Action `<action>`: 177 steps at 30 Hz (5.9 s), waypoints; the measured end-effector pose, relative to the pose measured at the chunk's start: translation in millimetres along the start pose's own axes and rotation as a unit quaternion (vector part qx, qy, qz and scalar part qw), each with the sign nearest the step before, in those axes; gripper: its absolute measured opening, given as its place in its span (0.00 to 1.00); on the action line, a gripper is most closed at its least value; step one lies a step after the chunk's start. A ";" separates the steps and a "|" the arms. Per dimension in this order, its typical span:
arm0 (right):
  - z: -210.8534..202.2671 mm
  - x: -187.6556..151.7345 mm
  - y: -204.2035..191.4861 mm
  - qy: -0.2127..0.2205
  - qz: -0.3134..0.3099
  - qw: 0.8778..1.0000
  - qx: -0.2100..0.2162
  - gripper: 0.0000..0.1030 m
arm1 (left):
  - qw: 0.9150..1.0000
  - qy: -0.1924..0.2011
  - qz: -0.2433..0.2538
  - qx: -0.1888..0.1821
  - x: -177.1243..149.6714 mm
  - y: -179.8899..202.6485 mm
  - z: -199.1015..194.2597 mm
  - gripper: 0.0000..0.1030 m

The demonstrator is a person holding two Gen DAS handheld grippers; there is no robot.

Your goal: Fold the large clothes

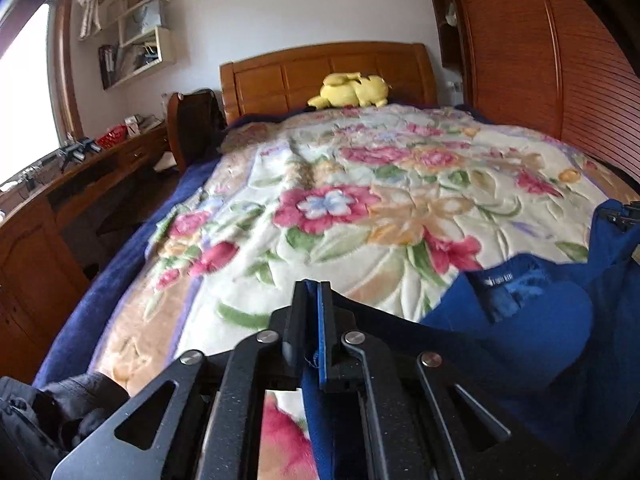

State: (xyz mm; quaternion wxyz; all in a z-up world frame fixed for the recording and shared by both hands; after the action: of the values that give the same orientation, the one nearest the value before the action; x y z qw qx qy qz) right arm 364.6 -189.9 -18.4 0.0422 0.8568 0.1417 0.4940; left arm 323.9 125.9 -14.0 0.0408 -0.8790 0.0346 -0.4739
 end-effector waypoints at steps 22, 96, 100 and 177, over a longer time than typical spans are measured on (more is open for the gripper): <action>-156.0 -93.4 -25.7 -0.009 -0.014 0.998 0.068 0.71 | 0.994 -0.033 -0.013 -0.099 -114.3 25.3 -114.2 0.70; -280.9 -172.9 -48.5 -0.033 -0.049 0.985 0.160 0.18 | 0.989 -0.002 -0.016 -0.145 -193.5 47.8 -259.0 0.06; -297.0 -187.3 -47.5 -0.039 -0.054 0.984 0.163 0.18 | 0.990 -0.017 -0.014 -0.140 -207.1 48.7 -258.9 0.06; -121.9 17.2 -197.4 -0.020 -0.094 0.993 0.065 0.67 | 0.993 0.005 -0.011 -0.113 -193.7 59.4 -221.1 0.79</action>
State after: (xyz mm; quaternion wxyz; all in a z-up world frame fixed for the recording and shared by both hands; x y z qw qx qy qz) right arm 228.4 -4.4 16.0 0.0360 0.8502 0.2527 0.4604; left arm 31.5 77.5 -59.9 -0.0643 -0.8759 0.0787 -0.4716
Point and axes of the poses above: each gripper's, at about its wrist camera, not at the fingertips, and z roughly the way its jaws point, y to its right, x to its top, the point moved 8 cm from there along z, roughly the way its jaws point, and after that the axes turned 2 degrees about -x, right-handed, at the moved point
